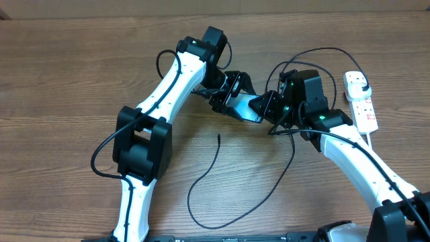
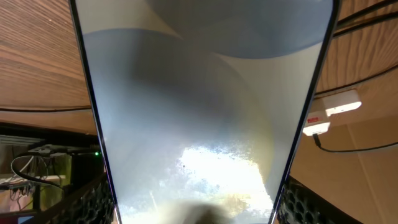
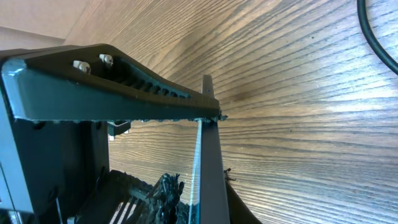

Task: Plug charger to phone and switch on socket
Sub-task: 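Close the right gripper on the phone's edge beside the left gripper, then open the left gripper and pull it back from the phone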

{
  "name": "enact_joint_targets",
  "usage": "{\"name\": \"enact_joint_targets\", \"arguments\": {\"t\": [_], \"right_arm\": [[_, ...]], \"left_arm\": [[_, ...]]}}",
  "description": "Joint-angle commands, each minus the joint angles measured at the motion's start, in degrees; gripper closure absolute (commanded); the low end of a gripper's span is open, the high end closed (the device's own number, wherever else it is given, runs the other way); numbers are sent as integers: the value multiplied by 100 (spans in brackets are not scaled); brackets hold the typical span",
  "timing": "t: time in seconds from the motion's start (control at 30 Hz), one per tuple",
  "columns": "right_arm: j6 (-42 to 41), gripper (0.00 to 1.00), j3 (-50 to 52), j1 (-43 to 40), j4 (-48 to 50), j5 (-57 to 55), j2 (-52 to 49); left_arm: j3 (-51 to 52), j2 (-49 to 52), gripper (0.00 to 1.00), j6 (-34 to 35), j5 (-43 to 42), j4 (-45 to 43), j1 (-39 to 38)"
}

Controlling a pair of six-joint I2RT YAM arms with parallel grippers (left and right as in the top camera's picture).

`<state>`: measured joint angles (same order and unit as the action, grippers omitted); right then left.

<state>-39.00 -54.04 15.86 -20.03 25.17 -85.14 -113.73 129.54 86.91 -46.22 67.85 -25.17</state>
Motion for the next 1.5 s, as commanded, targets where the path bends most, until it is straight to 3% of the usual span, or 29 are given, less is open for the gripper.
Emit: {"name": "enact_joint_targets", "arguments": {"t": [0.0,0.23,0.5,0.7,0.73,0.8,0.9,0.93,1.2,1.47], "right_arm": [[13,81,-153,28,11,-35,-17],[28,83,-153,28,-22,-118,-17],[31,96,-153,28,-22,-120,-17],[31,96,-153,26,-20,-118,-17],[31,96,-153,26,-20,-118,-17],[31,96,-153,26,-20,-118,-17],[31,96,-153,26,-20,-118,-17],[31,96,-153,26,-20,-118,-17],[203,96,-153,-125,-127,-221,-17],[181,96,-153,-553,-463,-221,-17]], "left_arm": [[-166,7,96,98,-140,-85,-79],[-166,7,96,96,-142,-111,-81],[-166,7,96,96,-140,-114,-81],[-166,7,96,94,-133,-111,-79],[-166,7,94,94,-133,-109,-79],[-166,7,76,94,-127,-109,-79],[-166,7,11,72,-118,-109,-79],[-166,7,0,37,-118,-109,-79],[-166,7,0,-535,-120,-107,-31],[-166,7,0,-2339,-240,-129,273]]}}
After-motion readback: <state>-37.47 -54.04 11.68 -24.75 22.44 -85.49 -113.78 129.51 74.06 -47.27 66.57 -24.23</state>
